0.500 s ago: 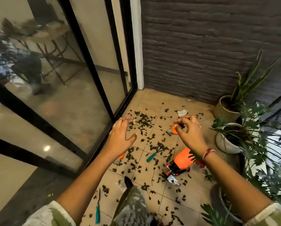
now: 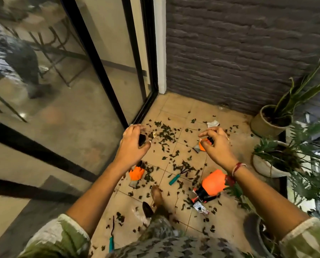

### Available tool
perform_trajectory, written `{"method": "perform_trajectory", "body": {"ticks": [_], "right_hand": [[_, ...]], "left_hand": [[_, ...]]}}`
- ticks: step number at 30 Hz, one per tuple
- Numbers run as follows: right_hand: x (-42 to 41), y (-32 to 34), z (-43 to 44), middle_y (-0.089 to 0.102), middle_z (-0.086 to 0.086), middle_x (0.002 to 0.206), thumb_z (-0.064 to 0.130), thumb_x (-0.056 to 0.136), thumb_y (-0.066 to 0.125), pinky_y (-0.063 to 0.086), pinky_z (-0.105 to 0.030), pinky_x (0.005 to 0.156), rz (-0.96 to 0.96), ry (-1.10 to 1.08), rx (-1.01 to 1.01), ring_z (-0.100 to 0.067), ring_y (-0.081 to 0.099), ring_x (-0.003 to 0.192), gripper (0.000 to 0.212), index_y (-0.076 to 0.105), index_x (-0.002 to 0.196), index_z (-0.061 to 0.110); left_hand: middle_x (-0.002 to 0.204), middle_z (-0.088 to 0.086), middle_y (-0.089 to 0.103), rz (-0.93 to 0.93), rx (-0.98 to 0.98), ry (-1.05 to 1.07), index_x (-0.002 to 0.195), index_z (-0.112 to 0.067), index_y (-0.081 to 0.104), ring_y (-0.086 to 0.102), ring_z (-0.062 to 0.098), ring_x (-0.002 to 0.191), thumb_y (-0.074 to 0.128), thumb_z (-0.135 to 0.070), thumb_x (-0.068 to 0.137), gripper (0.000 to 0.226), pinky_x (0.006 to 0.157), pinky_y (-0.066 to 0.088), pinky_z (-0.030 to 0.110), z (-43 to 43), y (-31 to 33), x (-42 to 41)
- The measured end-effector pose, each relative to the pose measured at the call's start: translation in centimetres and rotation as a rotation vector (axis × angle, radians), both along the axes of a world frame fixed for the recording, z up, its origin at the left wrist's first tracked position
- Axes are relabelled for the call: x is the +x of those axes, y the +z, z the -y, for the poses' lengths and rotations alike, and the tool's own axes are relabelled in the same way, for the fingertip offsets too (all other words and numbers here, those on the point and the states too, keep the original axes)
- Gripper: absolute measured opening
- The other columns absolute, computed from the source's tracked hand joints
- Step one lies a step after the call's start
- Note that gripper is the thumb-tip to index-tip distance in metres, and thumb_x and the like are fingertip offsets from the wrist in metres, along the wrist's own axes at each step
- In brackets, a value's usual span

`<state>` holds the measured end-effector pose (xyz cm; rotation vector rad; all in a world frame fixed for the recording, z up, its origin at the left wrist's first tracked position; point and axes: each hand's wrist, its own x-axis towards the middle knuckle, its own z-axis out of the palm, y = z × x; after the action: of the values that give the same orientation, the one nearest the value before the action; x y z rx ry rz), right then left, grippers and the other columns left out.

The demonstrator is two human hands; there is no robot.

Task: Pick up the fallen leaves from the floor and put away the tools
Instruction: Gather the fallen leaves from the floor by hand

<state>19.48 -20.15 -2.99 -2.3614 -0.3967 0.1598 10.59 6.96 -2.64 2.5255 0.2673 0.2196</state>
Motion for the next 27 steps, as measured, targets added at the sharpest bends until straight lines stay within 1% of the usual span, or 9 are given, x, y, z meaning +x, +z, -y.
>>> {"method": "perform_trajectory", "body": {"ticks": [3,7,10,12,14,17,21,25,27], "right_hand": [[4.3,-0.5,-2.8,0.040,0.004,0.105,0.014,0.087,0.060,0.032,-0.030,0.097,-0.029,-0.021,-0.059,-0.022,0.043,0.113,0.019,0.068,0.104,0.019],[9.9,-1.3,-6.9,0.041,0.002,0.109,0.014,0.088,0.059,0.033,-0.027,0.098,-0.075,-0.042,-0.066,-0.020,0.041,0.115,0.021,0.067,0.107,0.017],[13.5,-1.6,-9.1,0.046,-0.004,0.118,0.015,0.089,0.060,0.026,-0.018,0.091,-0.110,-0.088,-0.051,-0.019,0.039,0.118,0.020,0.067,0.107,0.018],[15.2,-1.7,-9.6,0.047,-0.006,0.117,0.014,0.088,0.061,0.030,-0.021,0.093,-0.114,-0.124,-0.036,-0.022,0.042,0.117,0.017,0.067,0.104,0.018],[16.7,-1.8,-9.5,0.048,-0.006,0.115,0.014,0.087,0.062,0.039,-0.034,0.098,-0.113,-0.157,-0.014,-0.026,0.048,0.114,0.015,0.067,0.100,0.020],[18.3,-2.1,-8.5,0.049,-0.006,0.116,0.016,0.087,0.062,0.041,-0.044,0.101,-0.145,-0.204,-0.035,-0.028,0.048,0.116,0.014,0.067,0.099,0.022],[20.8,-2.5,-7.5,0.049,-0.007,0.118,0.016,0.089,0.061,0.037,-0.036,0.103,-0.175,-0.234,-0.094,-0.030,0.047,0.119,0.015,0.066,0.101,0.020],[23.9,-2.8,-7.3,0.052,-0.010,0.118,0.013,0.088,0.061,0.033,-0.026,0.099,-0.179,-0.240,-0.087,-0.027,0.049,0.117,0.016,0.068,0.103,0.014],[25.9,-3.0,-7.2,0.054,-0.010,0.116,0.014,0.088,0.061,0.033,-0.024,0.097,-0.164,-0.227,-0.074,-0.026,0.051,0.115,0.016,0.068,0.102,0.015]], "left_hand": [[0.135,0.006,0.046,-0.057,-0.016,-0.026,0.131,-0.011,0.050,0.034,0.022,0.132,0.064,-0.026,0.087,0.049,0.106,0.024,0.026,-2.7,-1.4,4.6],[0.138,0.006,0.044,-0.135,-0.008,-0.054,0.132,-0.012,0.049,0.031,0.025,0.135,0.064,-0.027,0.087,0.050,0.109,0.028,0.036,-7.0,-2.1,10.8],[0.135,0.008,0.046,-0.168,0.017,-0.071,0.132,-0.011,0.050,0.035,0.028,0.133,0.063,-0.030,0.085,0.051,0.109,0.029,0.042,-10.1,-2.0,15.5],[0.133,0.010,0.047,-0.186,0.042,-0.086,0.131,-0.010,0.051,0.038,0.029,0.130,0.067,-0.026,0.084,0.052,0.108,0.031,0.042,-11.3,-2.1,17.9],[0.132,0.010,0.048,-0.198,0.040,-0.113,0.130,-0.011,0.050,0.041,0.029,0.129,0.069,-0.025,0.083,0.053,0.107,0.032,0.043,-12.0,-2.5,20.0],[0.137,0.011,0.046,-0.214,0.010,-0.157,0.133,-0.014,0.048,0.037,0.030,0.133,0.069,-0.026,0.085,0.054,0.110,0.032,0.046,-11.9,-2.9,22.1],[0.135,0.013,0.048,-0.210,-0.031,-0.177,0.135,-0.010,0.047,0.037,0.032,0.132,0.067,-0.022,0.086,0.054,0.108,0.032,0.042,-11.2,-3.6,24.6],[0.134,0.014,0.049,-0.214,-0.037,-0.180,0.135,-0.008,0.047,0.039,0.032,0.130,0.069,-0.023,0.085,0.056,0.105,0.033,0.040,-10.6,-4.1,27.1],[0.133,0.013,0.048,-0.202,-0.043,-0.168,0.136,-0.009,0.046,0.041,0.030,0.127,0.068,-0.024,0.086,0.056,0.103,0.033,0.038,-10.2,-4.1,28.7]]}}
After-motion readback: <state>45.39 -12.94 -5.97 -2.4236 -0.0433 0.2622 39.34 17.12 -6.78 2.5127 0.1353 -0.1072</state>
